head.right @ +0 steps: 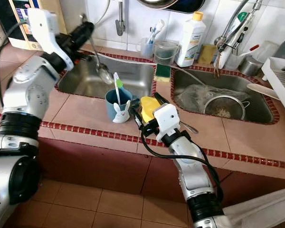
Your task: Kitchen organization
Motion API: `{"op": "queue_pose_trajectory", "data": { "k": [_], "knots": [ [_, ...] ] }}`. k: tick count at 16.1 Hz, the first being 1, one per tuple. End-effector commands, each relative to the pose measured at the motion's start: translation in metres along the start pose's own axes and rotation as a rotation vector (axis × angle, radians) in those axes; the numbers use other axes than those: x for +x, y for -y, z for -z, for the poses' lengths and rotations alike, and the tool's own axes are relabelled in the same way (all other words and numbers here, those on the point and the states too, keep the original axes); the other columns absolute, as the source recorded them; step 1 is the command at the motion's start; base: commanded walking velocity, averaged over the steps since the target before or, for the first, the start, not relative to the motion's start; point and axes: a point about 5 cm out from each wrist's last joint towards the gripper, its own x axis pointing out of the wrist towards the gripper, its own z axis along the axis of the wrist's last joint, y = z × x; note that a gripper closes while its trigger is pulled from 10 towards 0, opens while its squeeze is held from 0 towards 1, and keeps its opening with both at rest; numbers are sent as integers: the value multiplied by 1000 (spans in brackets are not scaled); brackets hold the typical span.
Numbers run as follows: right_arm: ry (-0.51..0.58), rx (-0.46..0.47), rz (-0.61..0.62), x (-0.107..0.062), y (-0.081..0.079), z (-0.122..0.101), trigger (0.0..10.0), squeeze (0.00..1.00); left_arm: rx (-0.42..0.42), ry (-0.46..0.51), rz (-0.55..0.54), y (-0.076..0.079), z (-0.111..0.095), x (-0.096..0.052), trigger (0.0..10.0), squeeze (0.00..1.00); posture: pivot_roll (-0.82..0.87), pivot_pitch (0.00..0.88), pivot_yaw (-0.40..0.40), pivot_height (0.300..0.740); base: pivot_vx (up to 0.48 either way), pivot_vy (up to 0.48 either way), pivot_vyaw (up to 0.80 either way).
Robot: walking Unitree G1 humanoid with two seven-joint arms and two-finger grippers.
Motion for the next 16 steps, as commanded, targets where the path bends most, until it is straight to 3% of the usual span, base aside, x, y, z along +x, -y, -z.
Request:
{"op": "queue_pose_trajectory", "data": {
  "k": [1,5,9,12,16],
  "knots": [
    [6,15,28,-5,8,-3,10000,0,32,21,-18,-4,-6,-3,10000,0,2,0,-44,740,0,0,0],
    [26,125,238,-19,27,-6,10000,0,115,-25,-119,-23,7,-24,10000,0,-3,0,-47,740,0,0,0],
    [-11,126,325,-34,33,-3,10000,0,190,-136,-151,-33,35,-48,10000,0,-18,0,-45,740,0,0,0],
    [-20,148,321,-40,32,-5,10000,0,203,-158,-167,-35,43,-56,10000,0,-24,0,-48,740,0,0,0],
    [-25,142,305,-38,31,-8,10000,0,189,-145,-164,-32,43,-54,10000,0,-27,0,-47,740,0,0,0]
  ]
}}
